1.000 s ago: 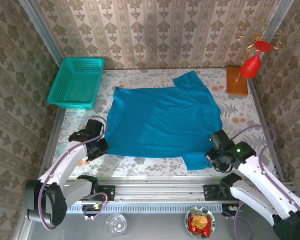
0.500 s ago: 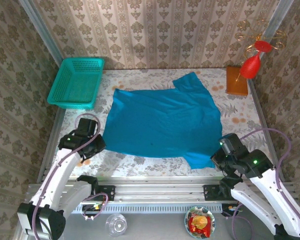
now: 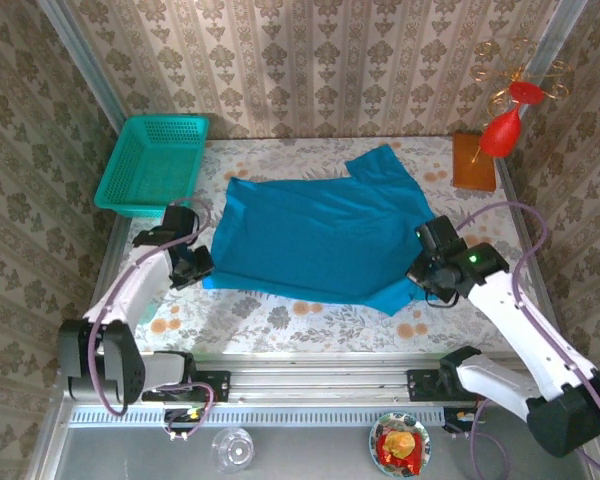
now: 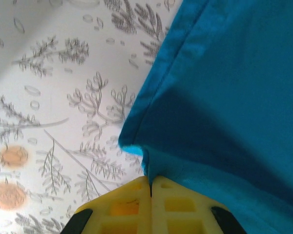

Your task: Fold the inside-out t-shirt

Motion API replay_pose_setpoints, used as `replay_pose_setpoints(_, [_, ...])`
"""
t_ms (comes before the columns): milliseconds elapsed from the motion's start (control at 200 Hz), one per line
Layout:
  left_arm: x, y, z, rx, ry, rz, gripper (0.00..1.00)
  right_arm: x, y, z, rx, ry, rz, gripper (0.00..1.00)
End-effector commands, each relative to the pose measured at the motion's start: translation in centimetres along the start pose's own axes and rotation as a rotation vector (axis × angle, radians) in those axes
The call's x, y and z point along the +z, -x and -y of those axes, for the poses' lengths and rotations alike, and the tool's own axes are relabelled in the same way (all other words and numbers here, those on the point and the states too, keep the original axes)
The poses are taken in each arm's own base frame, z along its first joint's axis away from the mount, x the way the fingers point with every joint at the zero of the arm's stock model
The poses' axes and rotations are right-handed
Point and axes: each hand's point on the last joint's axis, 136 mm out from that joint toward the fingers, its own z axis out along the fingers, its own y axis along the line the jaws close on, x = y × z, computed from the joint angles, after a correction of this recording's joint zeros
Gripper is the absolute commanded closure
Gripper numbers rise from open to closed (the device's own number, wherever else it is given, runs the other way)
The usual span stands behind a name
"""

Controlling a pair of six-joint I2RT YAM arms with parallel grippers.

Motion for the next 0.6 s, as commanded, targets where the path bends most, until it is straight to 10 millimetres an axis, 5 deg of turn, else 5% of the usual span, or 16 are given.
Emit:
replay_pose_setpoints(0, [-0.1, 2.9, 1.1, 0.064, -0.027, 0.047, 1.00, -0.5, 3.9, -2.4, -0.035, 0.062, 0.102, 1.00])
replay_pose_setpoints(330, [4.2, 6.6, 3.0, 0.131, -0.065, 0.009, 1.00, 3.4, 8.0, -5.7, -0.108, 0.111, 0.040, 1.00])
replay_pose_setpoints(595, [5.6, 8.2, 4.0, 0.143, -0.079, 0.013, 1.00, 6.2, 8.6, -7.7, -0.194, 0.141, -0.050, 1.00])
